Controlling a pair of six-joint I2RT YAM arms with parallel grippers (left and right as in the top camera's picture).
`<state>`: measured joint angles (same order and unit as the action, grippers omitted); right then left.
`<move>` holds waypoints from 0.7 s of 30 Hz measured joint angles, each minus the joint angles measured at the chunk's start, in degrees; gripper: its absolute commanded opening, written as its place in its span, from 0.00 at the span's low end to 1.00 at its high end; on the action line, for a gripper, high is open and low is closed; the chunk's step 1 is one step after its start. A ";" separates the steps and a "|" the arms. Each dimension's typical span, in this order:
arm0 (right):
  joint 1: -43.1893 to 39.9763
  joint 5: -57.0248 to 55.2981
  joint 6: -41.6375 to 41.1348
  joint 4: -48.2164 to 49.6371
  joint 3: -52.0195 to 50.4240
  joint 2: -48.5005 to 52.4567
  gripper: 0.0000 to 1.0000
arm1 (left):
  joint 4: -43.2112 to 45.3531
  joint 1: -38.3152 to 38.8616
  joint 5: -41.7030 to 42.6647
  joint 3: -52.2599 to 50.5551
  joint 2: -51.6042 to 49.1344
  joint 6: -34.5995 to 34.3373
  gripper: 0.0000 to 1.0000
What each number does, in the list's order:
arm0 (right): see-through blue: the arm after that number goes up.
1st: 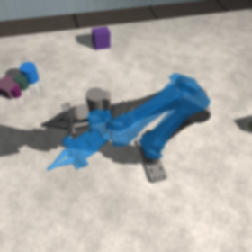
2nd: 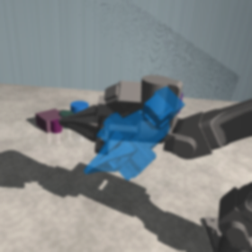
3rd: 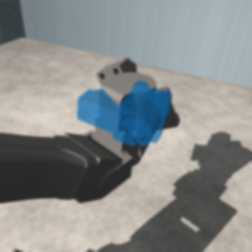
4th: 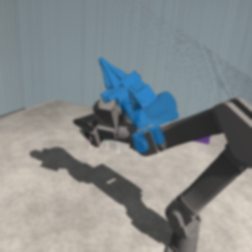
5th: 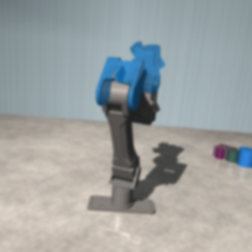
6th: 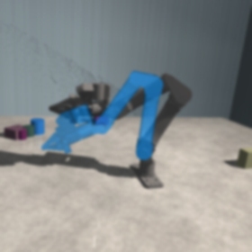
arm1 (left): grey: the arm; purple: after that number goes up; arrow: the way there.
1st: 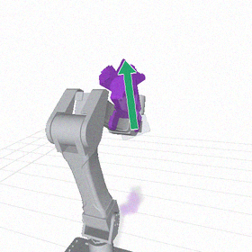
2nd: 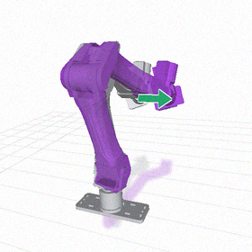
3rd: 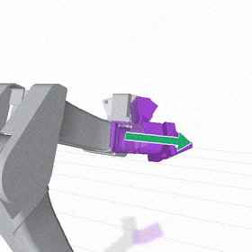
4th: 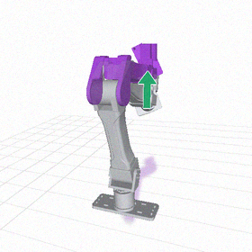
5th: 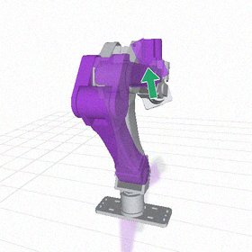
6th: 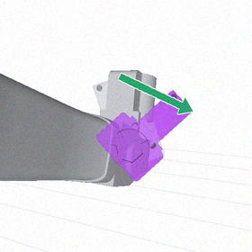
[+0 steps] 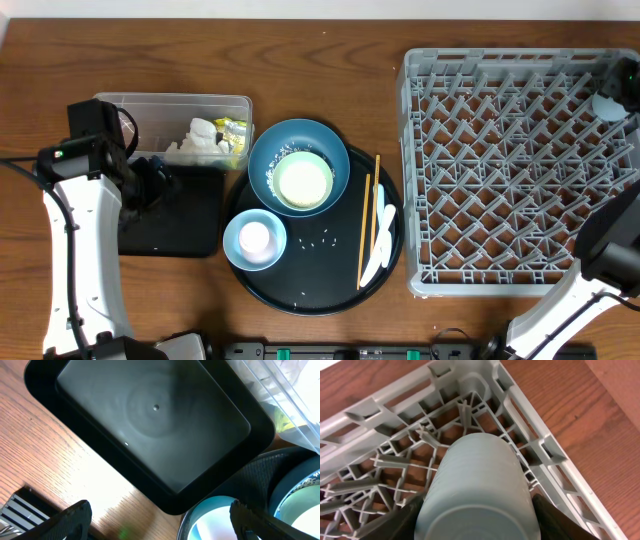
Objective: Sort waste into correct bins and load items into the dishwasher rack
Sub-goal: 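Carry the light-blue cup with right gripper to the rack's far corner, then lower the cup upside down into the rack and open right gripper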
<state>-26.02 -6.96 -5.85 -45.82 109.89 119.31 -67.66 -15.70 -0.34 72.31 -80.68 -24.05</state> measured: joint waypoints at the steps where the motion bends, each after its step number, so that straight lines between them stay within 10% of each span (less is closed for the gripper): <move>1: 0.02 0.04 0.02 0.17 0.00 0.04 0.42 | 0.02 0.00 0.00 0.00 0.00 0.00 0.90; 16: 0.72 1.60 0.02 1.66 0.00 2.86 0.46 | 0.00 0.00 -0.02 0.00 0.00 0.00 0.90; 21: 1.20 1.90 0.13 1.73 0.00 2.95 0.75 | 0.00 0.00 -0.02 0.00 0.00 0.00 0.90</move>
<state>-24.82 -5.06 -5.72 -44.10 109.89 122.26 -67.66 -15.70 -0.36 72.31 -80.68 -24.05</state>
